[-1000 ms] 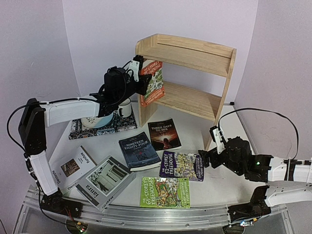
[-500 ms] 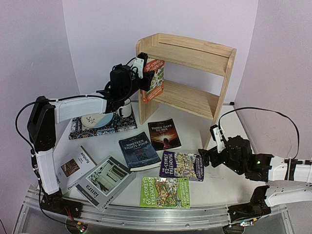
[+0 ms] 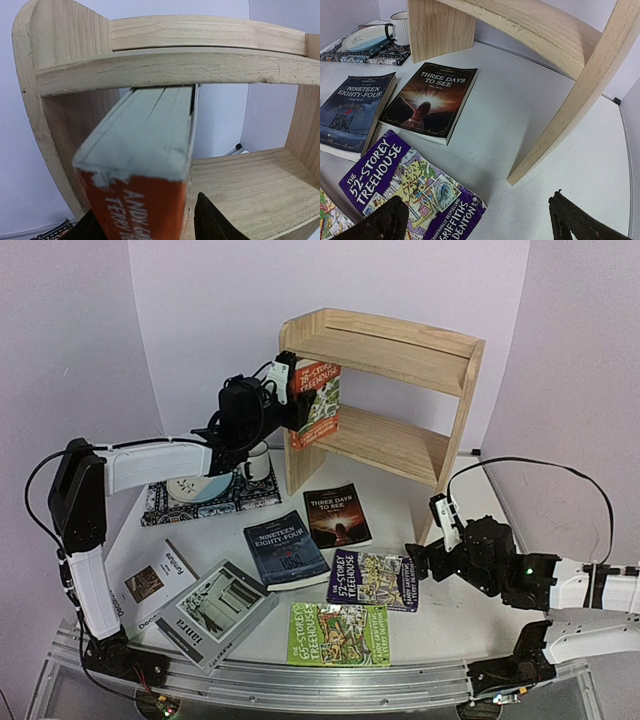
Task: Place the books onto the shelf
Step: Place the book on the shelf, then adjust the book on the shelf.
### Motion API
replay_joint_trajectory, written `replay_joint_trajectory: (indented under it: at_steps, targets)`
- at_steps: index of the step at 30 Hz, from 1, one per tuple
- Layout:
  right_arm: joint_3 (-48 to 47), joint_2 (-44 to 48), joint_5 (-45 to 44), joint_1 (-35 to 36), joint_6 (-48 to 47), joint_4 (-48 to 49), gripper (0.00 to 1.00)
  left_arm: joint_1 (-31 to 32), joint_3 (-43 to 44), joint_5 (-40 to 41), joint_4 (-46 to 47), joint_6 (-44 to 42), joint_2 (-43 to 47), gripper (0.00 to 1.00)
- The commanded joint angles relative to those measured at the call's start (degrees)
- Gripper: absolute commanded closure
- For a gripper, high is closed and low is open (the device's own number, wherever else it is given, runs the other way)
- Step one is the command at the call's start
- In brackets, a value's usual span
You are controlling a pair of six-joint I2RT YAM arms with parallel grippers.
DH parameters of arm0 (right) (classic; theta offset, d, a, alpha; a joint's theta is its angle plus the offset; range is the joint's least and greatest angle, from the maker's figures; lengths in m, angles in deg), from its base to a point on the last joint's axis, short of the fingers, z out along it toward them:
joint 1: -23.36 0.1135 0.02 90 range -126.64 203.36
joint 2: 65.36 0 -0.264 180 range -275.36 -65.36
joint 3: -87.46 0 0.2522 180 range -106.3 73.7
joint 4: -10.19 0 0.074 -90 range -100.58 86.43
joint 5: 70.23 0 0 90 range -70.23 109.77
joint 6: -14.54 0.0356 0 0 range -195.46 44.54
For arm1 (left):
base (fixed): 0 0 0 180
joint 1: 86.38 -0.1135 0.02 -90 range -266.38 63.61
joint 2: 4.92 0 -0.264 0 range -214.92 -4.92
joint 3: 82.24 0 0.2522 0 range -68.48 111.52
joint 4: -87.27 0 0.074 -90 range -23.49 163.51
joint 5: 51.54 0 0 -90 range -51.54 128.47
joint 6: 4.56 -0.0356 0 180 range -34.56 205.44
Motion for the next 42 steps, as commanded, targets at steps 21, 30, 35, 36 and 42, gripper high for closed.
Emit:
replay_joint_trajectory:
  at_steps: [21,30,35,36,42]
  targets:
    - [-2.7,-0.9,0.9,-0.1,-0.2,1.0,0.02,-0.2,-8.4,-1.5,1.7,0.7,9.4,0.56]
    - [-1.8,0.4,0.5,-0.1,0.0,0.8,0.02,-0.2,-6.6,-1.9,1.3,0.4,7.7,0.52]
    - [-1.8,0.6,0.4,-0.1,-0.2,0.7,0.02,-0.3,-5.3,-0.9,0.5,0.1,6.7,0.48]
    - [-1.8,0.6,0.4,-0.1,-0.2,0.7,0.02,-0.3,-5.0,-0.9,0.4,0.1,6.4,0.48]
    - [-1.9,0.1,0.5,-0.1,-0.2,0.7,0.02,-0.7,-2.9,-1.2,-1.0,0.1,4.9,0.61]
